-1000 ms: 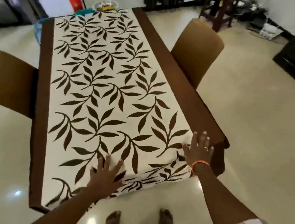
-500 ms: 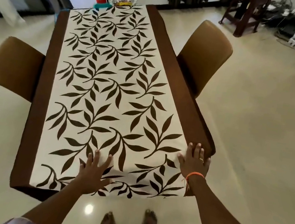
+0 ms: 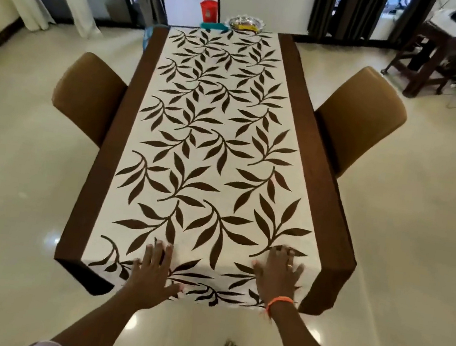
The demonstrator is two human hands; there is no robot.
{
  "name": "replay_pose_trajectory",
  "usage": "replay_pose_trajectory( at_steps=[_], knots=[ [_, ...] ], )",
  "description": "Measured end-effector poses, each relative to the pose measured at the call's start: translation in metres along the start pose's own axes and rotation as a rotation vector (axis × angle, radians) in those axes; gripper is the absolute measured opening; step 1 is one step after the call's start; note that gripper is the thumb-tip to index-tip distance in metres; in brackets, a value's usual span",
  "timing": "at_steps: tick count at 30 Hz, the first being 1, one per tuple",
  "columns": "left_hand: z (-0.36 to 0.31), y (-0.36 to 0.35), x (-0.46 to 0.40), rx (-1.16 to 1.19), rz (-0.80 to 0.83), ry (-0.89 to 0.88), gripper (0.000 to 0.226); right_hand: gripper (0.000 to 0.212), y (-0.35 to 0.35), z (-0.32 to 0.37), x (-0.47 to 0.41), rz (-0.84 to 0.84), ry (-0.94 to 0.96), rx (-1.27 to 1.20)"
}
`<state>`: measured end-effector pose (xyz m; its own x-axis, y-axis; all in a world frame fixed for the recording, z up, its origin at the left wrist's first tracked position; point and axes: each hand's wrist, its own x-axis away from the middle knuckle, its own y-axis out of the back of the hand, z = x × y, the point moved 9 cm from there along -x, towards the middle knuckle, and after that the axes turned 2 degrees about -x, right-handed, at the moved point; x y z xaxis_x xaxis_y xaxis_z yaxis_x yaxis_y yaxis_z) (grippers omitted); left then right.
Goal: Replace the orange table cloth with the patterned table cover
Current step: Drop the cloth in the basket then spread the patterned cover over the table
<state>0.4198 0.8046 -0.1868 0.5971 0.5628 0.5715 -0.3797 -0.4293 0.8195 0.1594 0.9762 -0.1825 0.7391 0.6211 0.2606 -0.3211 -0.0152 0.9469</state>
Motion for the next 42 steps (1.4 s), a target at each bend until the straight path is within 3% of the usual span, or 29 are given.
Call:
replay_pose_trajectory(
  at_steps=[4,7,10,11,14,17,19,26,32,39,42],
  knots=[
    [0.060,-0.009,0.023,0.075,-0.029,0.042,0.126,0.035,-0.012,0.091,0.017,-0.027,0.180,0.048],
    [0.126,-0.034,0.037,0.067,-0.008,0.079,0.105,0.026,-0.016,0.159,0.030,-0.072,0.269,0.005],
    [0.183,-0.048,0.062,0.148,0.013,0.122,0.083,0.034,-0.031,0.226,0.040,-0.049,0.294,-0.029],
    [0.200,-0.045,0.069,0.146,-0.048,0.111,0.079,0.033,-0.036,0.250,0.045,-0.031,0.284,-0.068],
    [0.258,-0.049,0.083,0.192,-0.067,0.121,0.086,0.040,-0.046,0.321,0.062,0.017,0.252,-0.186],
    [0.312,-0.041,0.088,0.380,-0.092,0.121,0.104,0.035,-0.046,0.381,0.073,0.020,0.224,-0.212],
    [0.353,-0.031,0.084,0.467,-0.135,0.133,0.085,0.032,-0.046,0.422,0.079,0.031,0.216,-0.260],
    [0.470,0.049,0.041,0.667,-0.314,0.107,0.068,0.029,-0.047,0.539,0.043,0.007,0.198,-0.389],
    [0.577,0.109,-0.028,0.702,-0.311,0.134,0.068,0.024,-0.042,0.668,-0.047,-0.034,0.217,-0.601],
    [0.709,0.240,-0.137,0.642,-0.376,0.139,0.070,0.025,0.018,0.837,-0.171,-0.100,0.301,-0.780],
    [0.745,0.305,-0.185,0.717,-0.437,0.131,0.070,0.027,0.052,0.894,-0.223,-0.161,0.297,-0.825]
  ],
)
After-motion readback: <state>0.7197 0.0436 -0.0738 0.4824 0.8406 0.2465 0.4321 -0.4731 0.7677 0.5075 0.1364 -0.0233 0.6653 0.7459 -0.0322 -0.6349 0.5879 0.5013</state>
